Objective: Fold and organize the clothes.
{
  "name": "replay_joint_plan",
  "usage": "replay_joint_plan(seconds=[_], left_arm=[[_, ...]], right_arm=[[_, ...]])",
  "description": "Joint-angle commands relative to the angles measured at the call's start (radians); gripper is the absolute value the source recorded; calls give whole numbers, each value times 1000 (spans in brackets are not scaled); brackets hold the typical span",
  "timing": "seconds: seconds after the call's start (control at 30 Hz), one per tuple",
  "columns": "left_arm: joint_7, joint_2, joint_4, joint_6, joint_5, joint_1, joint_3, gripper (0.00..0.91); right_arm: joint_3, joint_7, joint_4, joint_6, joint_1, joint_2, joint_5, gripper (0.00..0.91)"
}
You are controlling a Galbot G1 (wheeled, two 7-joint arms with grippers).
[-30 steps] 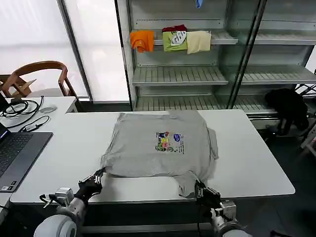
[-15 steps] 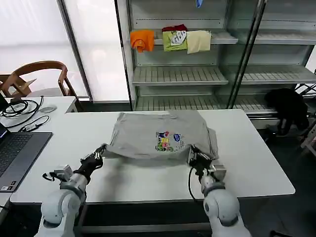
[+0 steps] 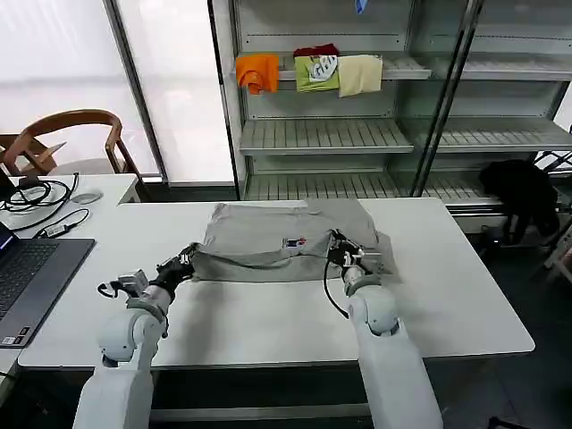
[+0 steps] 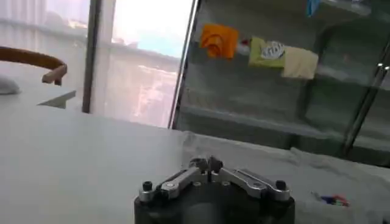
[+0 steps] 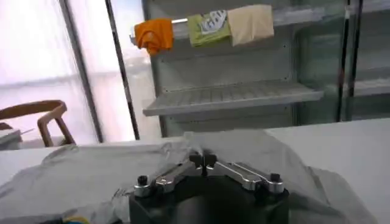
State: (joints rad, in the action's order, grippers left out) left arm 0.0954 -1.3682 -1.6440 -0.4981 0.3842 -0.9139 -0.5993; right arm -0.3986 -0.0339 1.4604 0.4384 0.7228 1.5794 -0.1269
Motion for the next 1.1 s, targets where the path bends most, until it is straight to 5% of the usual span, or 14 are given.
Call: replay_joint_plan(seconds=[0.03,0.07,0.1,0.13,0.47,0.67,1.1], left_arm=[[6,0,63,9,-47,51,18,131],[5,0,59,9,-49,49,18,524],[5,1,55,10,-52,48,18,826],[2,2,49,10,-52,46,19,907],[-2,11,-10,10,-52,-3,7,907],[0,21,-59,-33,-77,-57,-1,907],[9,17,-64,-78,-199,-104,16,907]], right_arm=[[-11,-11,-89,-5,-63,7,32,907],[-13,-14,-86,-6,-61,5,31,907],[-17,-25,-79,-8,-56,-1,29,907],[-19,-34,-75,-10,-52,-6,29,907],[-61,-95,21,38,9,-97,28,907],[-88,-39,188,140,124,-159,21,907],[-127,9,312,142,298,-181,17,907]])
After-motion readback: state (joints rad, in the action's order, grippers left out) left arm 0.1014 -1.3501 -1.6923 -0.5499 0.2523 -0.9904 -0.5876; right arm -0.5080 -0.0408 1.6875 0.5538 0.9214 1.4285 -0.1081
